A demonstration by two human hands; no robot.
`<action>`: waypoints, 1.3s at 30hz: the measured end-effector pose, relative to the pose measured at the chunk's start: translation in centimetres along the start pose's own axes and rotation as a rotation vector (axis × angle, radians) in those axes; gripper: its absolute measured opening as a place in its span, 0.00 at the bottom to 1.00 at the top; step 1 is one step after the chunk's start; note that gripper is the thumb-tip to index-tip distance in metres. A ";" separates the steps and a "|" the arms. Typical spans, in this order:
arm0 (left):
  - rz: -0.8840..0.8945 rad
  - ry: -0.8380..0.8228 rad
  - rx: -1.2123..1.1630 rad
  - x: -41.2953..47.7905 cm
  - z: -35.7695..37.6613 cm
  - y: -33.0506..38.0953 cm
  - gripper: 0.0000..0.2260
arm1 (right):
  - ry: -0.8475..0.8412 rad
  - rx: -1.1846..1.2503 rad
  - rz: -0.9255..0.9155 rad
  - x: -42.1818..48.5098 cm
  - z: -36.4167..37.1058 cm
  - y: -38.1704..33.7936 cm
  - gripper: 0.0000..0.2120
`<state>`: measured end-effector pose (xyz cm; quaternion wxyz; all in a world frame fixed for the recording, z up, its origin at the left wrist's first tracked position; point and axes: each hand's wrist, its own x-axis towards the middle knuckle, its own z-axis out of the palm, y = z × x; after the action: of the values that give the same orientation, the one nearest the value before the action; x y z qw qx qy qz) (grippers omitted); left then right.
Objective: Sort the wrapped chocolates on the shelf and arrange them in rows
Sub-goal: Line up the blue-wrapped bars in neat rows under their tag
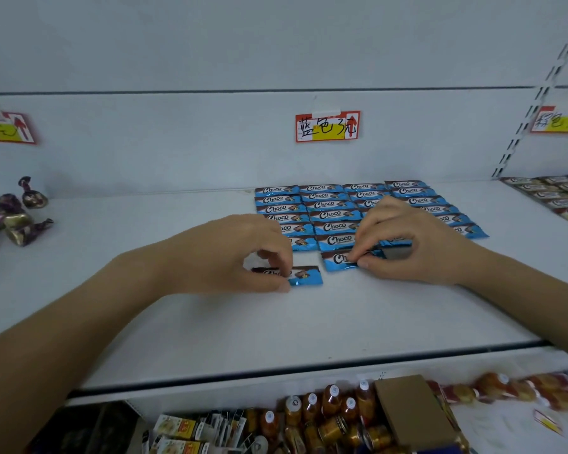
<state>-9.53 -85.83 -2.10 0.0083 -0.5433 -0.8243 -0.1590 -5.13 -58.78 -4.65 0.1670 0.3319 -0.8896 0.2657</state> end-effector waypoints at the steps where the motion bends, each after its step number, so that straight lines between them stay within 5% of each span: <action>1: -0.010 0.026 0.021 0.0 0.2 0.2 0.13 | 0.000 0.003 0.003 0.0 0.0 0.0 0.09; 14: -0.081 0.191 0.199 0.3 1.3 -0.1 0.17 | 0.011 -0.020 0.020 0.2 0.1 -0.1 0.06; 29: -0.115 0.198 0.183 0.5 1.8 -0.1 0.23 | -0.008 -0.081 0.084 0.3 -0.1 -0.1 0.10; 35: -0.139 0.230 0.149 1.3 1.7 0.2 0.24 | 0.071 -0.068 0.241 0.0 -2.6 1.0 0.10; 39: -0.033 0.167 0.129 3.7 2.0 0.9 0.23 | -0.030 -0.112 0.308 -1.0 -5.2 1.8 0.09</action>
<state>-9.93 -81.67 -3.05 0.1095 -0.5129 -0.8381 -0.1503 -5.02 -54.11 -1.62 0.1292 0.1858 -0.9458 0.2330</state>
